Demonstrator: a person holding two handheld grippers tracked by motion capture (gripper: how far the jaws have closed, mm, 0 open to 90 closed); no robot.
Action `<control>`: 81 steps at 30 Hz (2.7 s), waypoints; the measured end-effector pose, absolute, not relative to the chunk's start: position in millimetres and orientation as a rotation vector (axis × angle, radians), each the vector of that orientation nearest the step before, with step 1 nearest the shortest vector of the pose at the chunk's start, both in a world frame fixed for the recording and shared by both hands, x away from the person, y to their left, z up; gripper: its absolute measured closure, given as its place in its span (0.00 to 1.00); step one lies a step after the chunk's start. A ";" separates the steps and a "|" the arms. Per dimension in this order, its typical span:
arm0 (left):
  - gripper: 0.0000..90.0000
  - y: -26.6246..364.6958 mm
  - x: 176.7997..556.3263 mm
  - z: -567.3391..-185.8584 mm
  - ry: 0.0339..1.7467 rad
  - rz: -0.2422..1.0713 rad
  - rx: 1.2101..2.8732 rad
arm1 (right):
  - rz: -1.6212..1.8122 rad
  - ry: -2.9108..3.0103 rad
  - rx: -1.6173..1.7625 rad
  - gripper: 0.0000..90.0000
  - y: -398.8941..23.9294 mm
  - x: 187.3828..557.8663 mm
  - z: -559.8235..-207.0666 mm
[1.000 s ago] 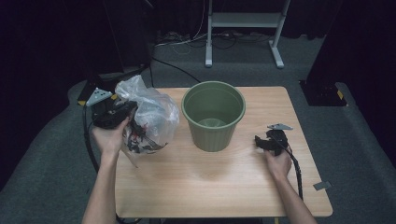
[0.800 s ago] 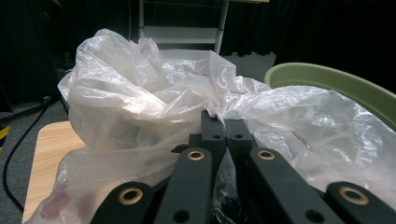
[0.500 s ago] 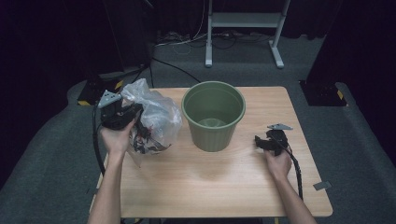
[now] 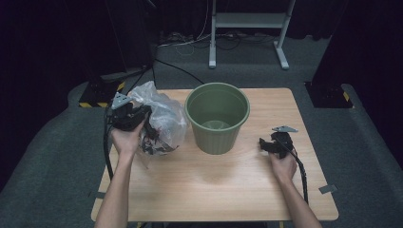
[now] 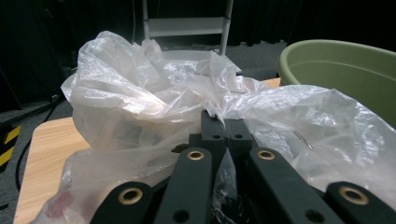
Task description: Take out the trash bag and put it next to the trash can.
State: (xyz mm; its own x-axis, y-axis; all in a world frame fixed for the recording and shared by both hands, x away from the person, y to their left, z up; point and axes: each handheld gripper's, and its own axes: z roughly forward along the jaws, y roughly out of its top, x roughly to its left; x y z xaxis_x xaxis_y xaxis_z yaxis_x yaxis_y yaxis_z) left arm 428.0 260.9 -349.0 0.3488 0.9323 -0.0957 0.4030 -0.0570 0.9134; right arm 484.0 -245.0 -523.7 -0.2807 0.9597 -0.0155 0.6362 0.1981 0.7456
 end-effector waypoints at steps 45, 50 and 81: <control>0.74 222.8 474.7 -427.6 1.336 0.540 1.715 | 0.881 2.000 1.478 0.29 -244.4 483.2 -523.7; 0.51 224.2 471.2 -424.2 1.348 0.522 1.713 | 0.882 2.000 1.478 0.29 -244.4 483.2 -523.7; 0.36 215.1 410.1 -417.2 1.227 0.522 1.750 | 0.878 2.007 1.468 0.29 -244.6 483.4 -523.6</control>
